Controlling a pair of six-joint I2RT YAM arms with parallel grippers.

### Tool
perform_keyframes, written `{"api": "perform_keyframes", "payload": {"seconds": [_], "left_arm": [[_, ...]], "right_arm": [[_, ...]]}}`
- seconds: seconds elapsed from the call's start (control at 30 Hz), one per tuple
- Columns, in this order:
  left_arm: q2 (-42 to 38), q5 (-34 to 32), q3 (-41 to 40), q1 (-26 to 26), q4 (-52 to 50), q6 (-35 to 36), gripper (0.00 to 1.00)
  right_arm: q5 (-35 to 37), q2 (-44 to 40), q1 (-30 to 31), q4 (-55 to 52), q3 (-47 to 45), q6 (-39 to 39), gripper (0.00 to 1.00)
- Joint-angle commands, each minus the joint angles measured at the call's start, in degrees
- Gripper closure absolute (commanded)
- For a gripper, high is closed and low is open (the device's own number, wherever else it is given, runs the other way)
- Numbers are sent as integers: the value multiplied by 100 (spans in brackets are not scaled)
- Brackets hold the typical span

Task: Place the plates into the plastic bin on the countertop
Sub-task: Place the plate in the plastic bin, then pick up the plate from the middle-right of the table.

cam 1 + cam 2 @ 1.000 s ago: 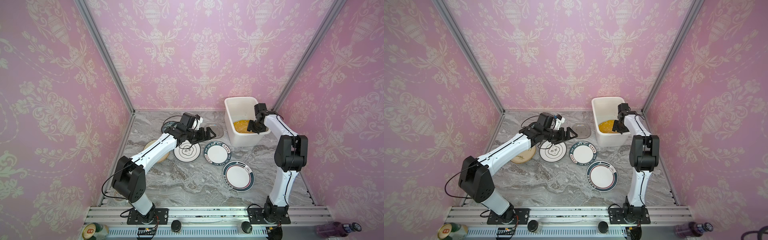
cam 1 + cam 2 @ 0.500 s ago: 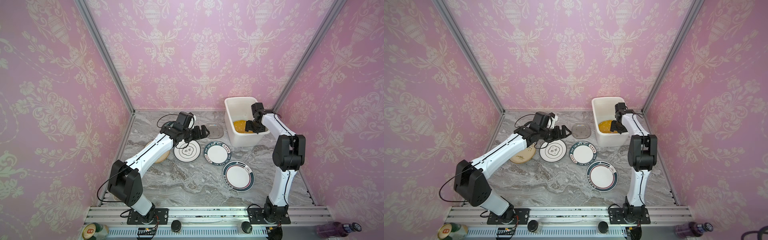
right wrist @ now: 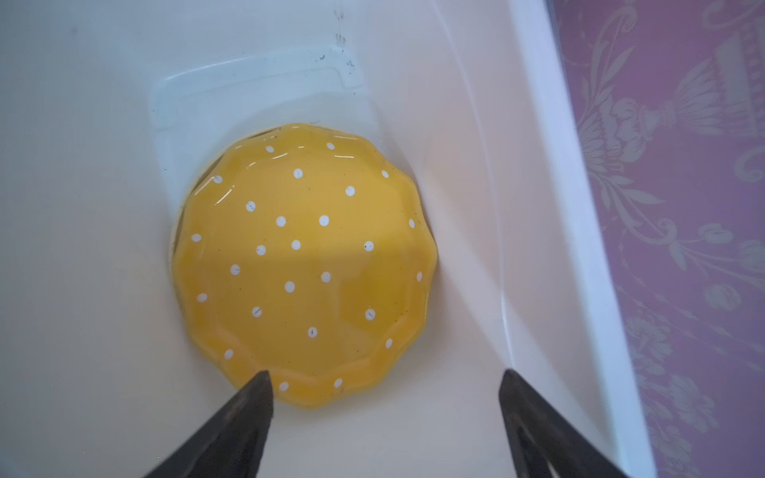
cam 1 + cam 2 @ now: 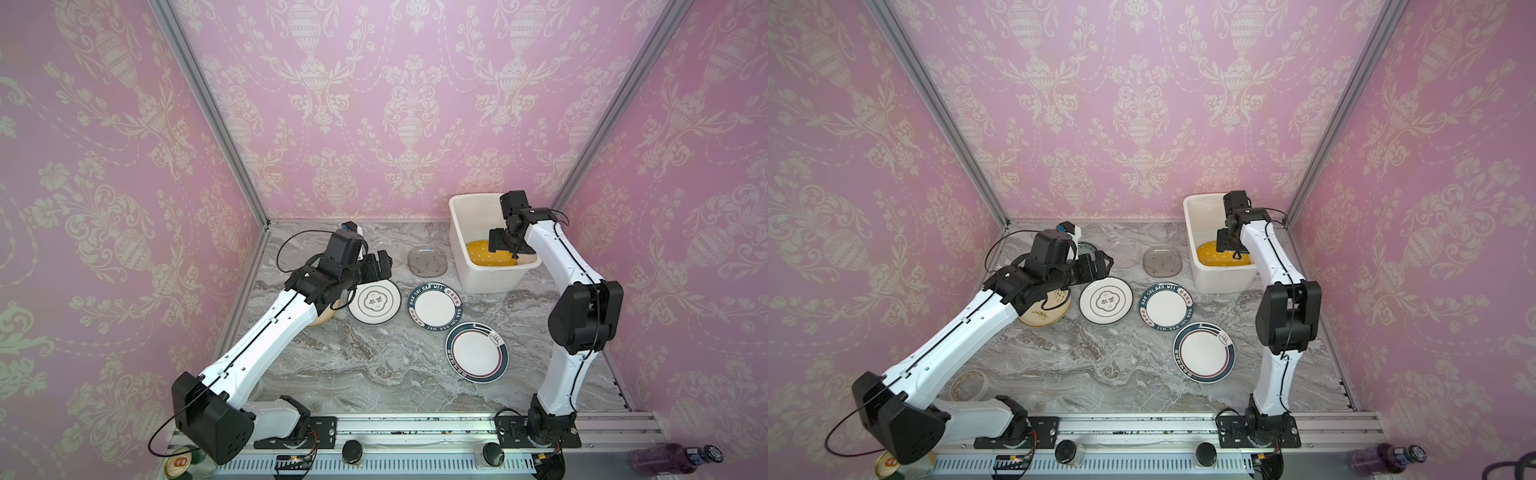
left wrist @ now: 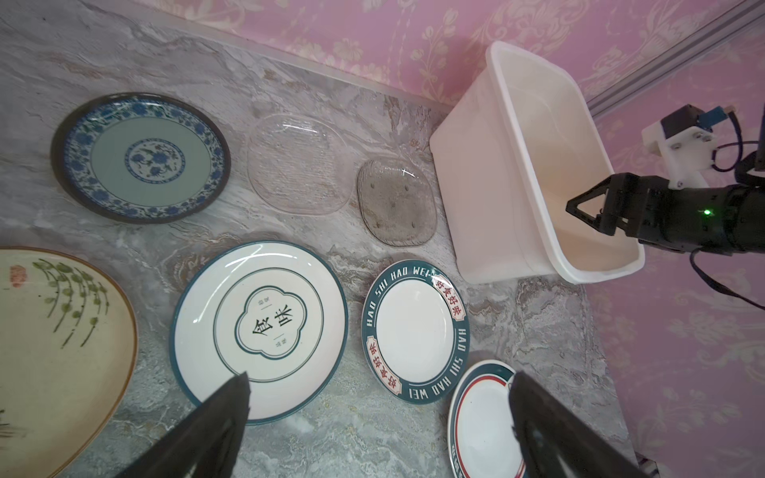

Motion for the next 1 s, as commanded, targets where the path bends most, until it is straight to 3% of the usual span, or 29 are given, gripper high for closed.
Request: {"api": "perform_keyframes", "payload": {"seconds": [0.0,0.2,0.4,0.57,0.67,0.97], "left_arm": [[-473,-474,-169,47,-291,172,1],[-1273,191,-631,49,-49,-45,1],[-1841,497,-1277,47,535,-1735,1],[-1589,1130,-1579,47,734,-3052,1],[-1300,1540,-1730,47,479,-3688,1],[-663,1982,-1966,-276,248,-3912,1]], "right_arm": [[158,-737,105,-328,31,40,13],[-504,-1954,264,-612,-778,114,13],[-2008,-3068,262,-1092,-1863,145,13],[-2767,-3738,261,-1295,-2825,386,13],[-2839,-3989,254,-1289,-3406,541,13],[-2975,-4107,75,-816,-4952,982,13]]}}
